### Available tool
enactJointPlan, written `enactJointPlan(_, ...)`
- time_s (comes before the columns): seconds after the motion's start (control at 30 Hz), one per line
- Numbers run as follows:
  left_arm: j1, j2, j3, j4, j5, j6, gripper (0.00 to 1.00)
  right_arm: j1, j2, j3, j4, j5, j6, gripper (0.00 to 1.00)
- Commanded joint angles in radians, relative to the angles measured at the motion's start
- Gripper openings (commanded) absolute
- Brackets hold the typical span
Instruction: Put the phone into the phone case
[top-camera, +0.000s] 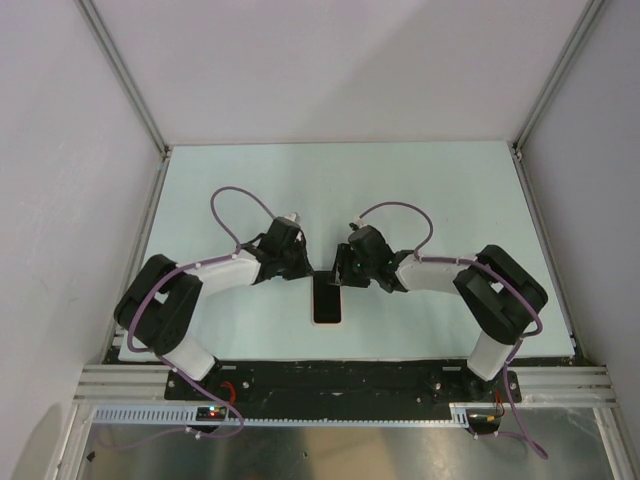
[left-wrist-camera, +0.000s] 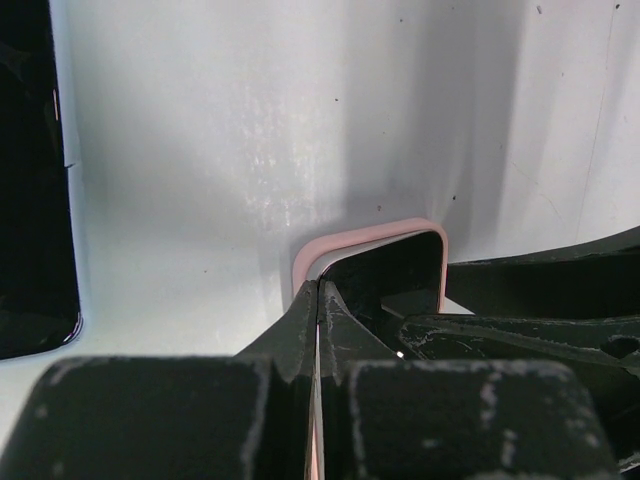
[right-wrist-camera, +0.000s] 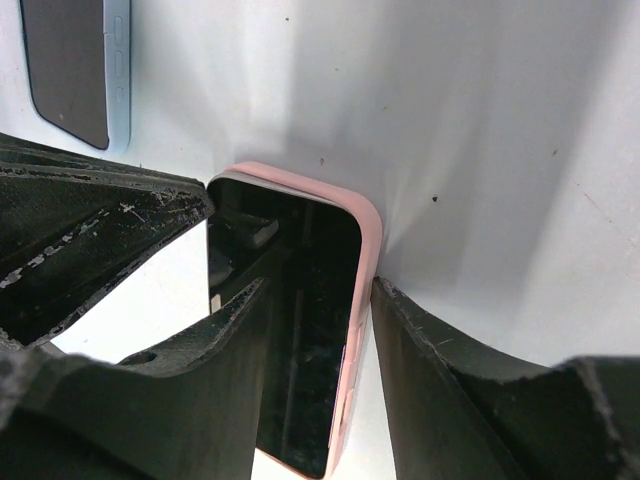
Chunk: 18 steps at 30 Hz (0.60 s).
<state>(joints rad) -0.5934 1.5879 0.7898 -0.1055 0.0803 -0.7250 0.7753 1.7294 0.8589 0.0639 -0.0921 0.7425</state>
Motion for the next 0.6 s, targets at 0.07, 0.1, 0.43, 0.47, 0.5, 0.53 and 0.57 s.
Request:
enactJointPlan(0.07,-0.026,0.041,-0.059,0.004,-0.006,-0.005,0.00,0.032,0.077,0.014,-0.126,0.039,-0.029,0.50)
enactJointPlan(0.1,-0.029,0.043,-0.065,0.005,-0.008,-0.007,0.00,0.034,0.079,0.016,-0.128,0.039,-0.028,0.50)
enactJointPlan(0.43,-0.073,0.066,-0.112,-0.003,-0.045,-0.033,0.00,0.048,0.095,0.041,-0.155,0.057,-0.033,0.49)
enactJointPlan(0.47,-0.076,0.065,-0.118,-0.002,-0.051,-0.036,0.00,0.050,0.097,0.044,-0.156,0.060,-0.034,0.49)
enactJointPlan(0.5,-0.080,0.065,-0.127,-0.002,-0.055,-0.039,0.00,0.051,0.100,0.047,-0.158,0.062,-0.035,0.49)
enactJointPlan(0.53,-0.083,0.065,-0.136,-0.002,-0.060,-0.041,0.00,0.054,0.102,0.049,-0.161,0.063,-0.035,0.49)
enactJointPlan(0.57,-0.087,0.065,-0.145,-0.002,-0.063,-0.043,0.00,0.056,0.105,0.051,-0.162,0.065,-0.036,0.49)
